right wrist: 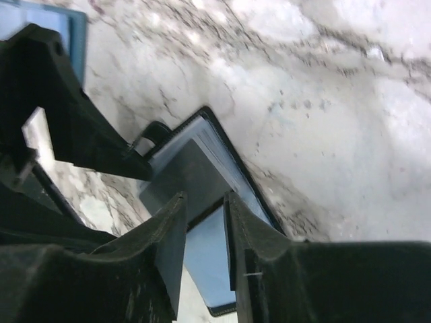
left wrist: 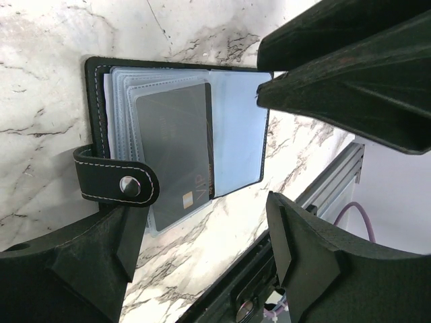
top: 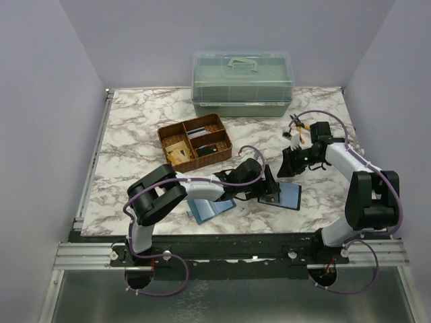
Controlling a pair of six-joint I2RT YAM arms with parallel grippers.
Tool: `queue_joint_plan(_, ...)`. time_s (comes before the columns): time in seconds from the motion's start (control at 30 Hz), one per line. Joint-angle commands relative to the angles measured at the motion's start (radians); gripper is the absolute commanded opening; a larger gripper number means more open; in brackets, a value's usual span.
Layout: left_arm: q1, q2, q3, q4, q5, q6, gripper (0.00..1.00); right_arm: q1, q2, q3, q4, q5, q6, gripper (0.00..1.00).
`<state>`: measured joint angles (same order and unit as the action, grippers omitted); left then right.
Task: Take the credit cards out of the card holder
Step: Pick up the card holder from the center of the board.
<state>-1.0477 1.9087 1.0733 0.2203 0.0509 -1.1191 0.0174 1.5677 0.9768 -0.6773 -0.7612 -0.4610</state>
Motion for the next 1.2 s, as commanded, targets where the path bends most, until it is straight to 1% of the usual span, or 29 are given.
queue_joint_plan(0.0,0.004,0.011,-0.009,-0.032,-0.025,0.017,0.78,-0.008,-0.015,-0.055,0.013,0.154,-0.019,0.31)
queue_joint_plan(0.1,0.007,0.003,-0.024,0.009,-0.012,0.015,0.78,-0.008,0.011,-0.067,0.012,0.172,-0.026,0.23)
queue_joint_plan(0.23,0.009,-0.005,-0.042,0.056,0.002,0.016,0.78,-0.008,0.08,-0.056,-0.016,0.138,-0.034,0.19)
queue_joint_plan(0.57,0.018,0.014,-0.069,0.194,0.067,-0.002,0.77,-0.008,0.125,-0.054,-0.025,0.128,-0.034,0.19)
queue_joint_plan(0.8,0.018,-0.018,-0.115,0.306,0.089,-0.005,0.77,-0.008,0.129,-0.055,-0.021,0.14,-0.024,0.2)
queue_joint_plan(0.93,0.018,-0.033,-0.129,0.279,0.05,-0.003,0.77,-0.008,0.133,-0.054,-0.02,0.145,-0.021,0.2)
queue_joint_plan(1.0,0.018,-0.046,-0.123,0.212,0.011,0.011,0.79,-0.008,0.128,-0.057,-0.017,0.15,-0.018,0.21)
queue_joint_plan(1.17,0.018,-0.05,-0.083,0.079,-0.011,0.04,0.82,-0.008,0.101,-0.057,-0.016,0.14,-0.017,0.23)
